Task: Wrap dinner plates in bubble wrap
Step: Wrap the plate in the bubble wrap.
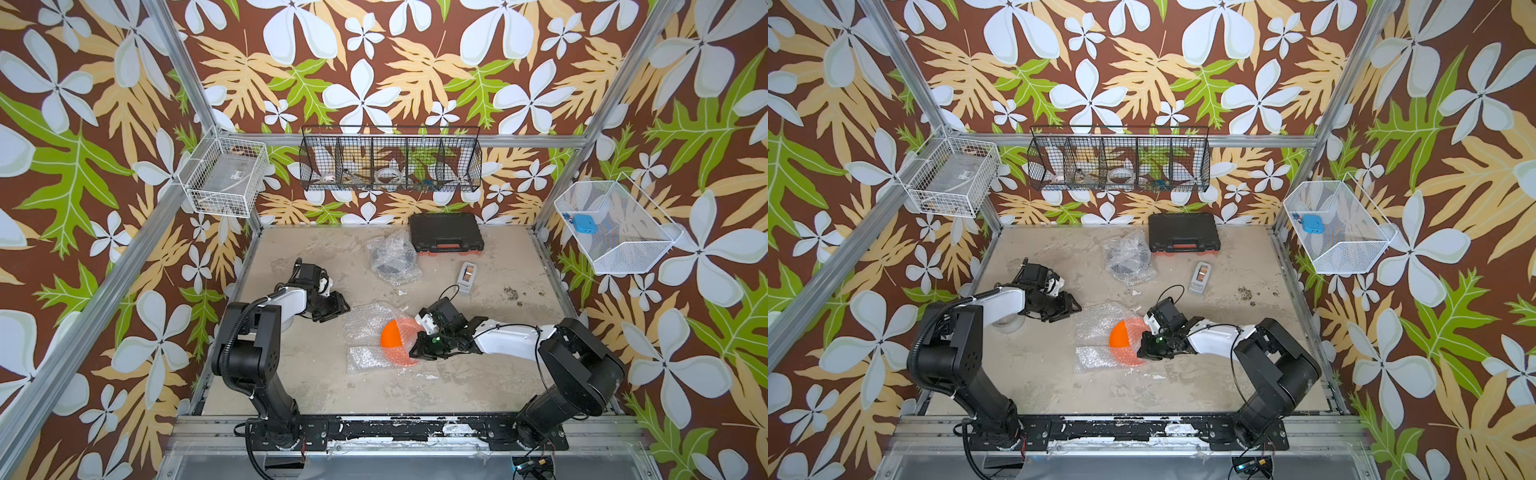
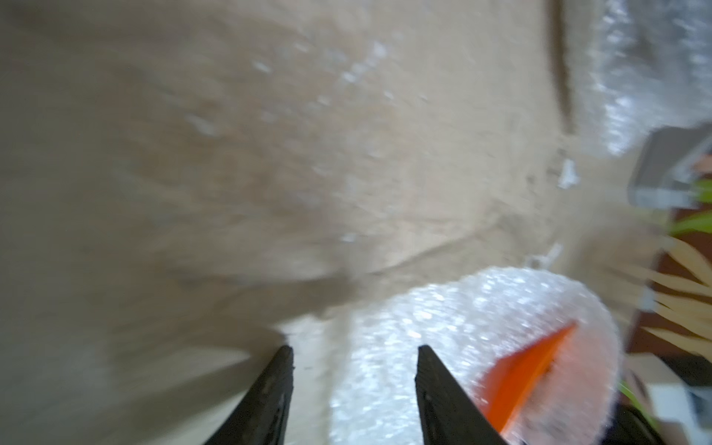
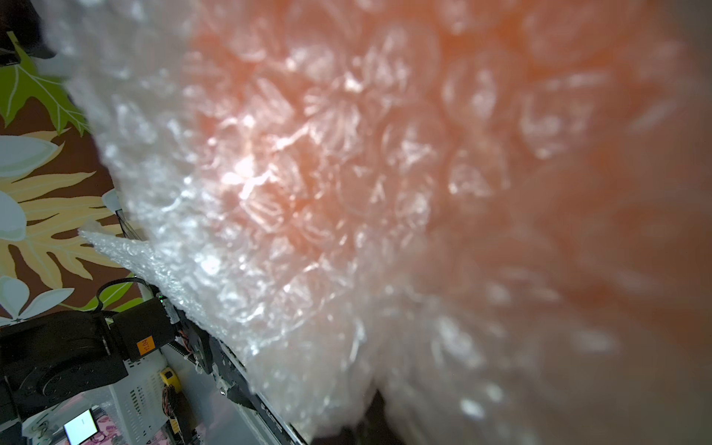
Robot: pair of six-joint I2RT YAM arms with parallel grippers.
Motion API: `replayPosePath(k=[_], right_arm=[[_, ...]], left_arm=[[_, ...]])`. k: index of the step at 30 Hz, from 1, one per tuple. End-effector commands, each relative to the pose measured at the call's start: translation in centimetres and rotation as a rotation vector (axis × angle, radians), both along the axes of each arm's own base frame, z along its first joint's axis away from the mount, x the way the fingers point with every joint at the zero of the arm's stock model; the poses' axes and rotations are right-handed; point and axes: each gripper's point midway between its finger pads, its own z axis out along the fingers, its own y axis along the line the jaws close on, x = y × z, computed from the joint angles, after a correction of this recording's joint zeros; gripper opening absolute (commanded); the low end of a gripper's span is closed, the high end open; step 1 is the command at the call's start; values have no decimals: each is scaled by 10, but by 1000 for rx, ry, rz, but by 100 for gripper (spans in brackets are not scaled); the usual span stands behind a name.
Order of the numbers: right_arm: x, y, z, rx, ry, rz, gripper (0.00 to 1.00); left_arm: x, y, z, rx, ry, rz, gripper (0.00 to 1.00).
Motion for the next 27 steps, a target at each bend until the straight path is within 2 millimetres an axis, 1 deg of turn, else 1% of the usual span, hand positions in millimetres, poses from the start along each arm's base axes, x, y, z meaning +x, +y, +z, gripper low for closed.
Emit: replayPosePath(k=[1, 3, 4, 5, 7, 8, 10, 12, 13, 15, 17, 20, 22, 24, 27], right_arm=[[-2, -6, -3, -33, 22, -22, 0], [1, -3, -1, -25, 19, -28, 0], [3, -1, 0, -22, 19, -30, 0], [5, 1, 1, -17, 17, -32, 0], [10, 6, 7, 1, 11, -43, 0], [13, 10, 10, 17, 12, -45, 0], [18, 17, 17, 39, 7, -52, 0], [24, 21, 21, 55, 0, -66, 0], [28, 24, 22, 58, -3, -66, 0], [31, 28, 18, 54, 8, -63, 0], [32, 30, 11, 49, 18, -66, 0], [33, 31, 2, 52, 35, -77, 0], [32, 33, -3, 58, 46, -81, 0], [30, 36, -4, 70, 51, -72, 0], [26, 33, -6, 58, 46, -63, 0]], left_arm=[[-9, -34, 21, -261, 9, -57, 53], [-12, -40, 26, -317, 6, -73, 51], [-13, -40, 24, -314, 16, -76, 44], [-16, -39, 22, -302, 22, -78, 30], [-19, -38, 23, -292, 16, -83, 12], [-20, -37, 24, -281, 10, -85, 6], [-22, -38, 30, -282, -3, -93, 0], [-22, -44, 42, -292, -26, -111, 0], [-23, -53, 50, -297, -42, -134, 0], [-28, -75, 65, -315, -63, -194, 0], [-35, -102, 80, -358, -75, -250, 0], [-50, -135, 89, -400, -65, -313, 0], [-61, -152, 85, -415, -41, -343, 0], [-69, -163, 72, -413, -3, -349, 0], [-77, -173, 48, -393, 51, -351, 0]])
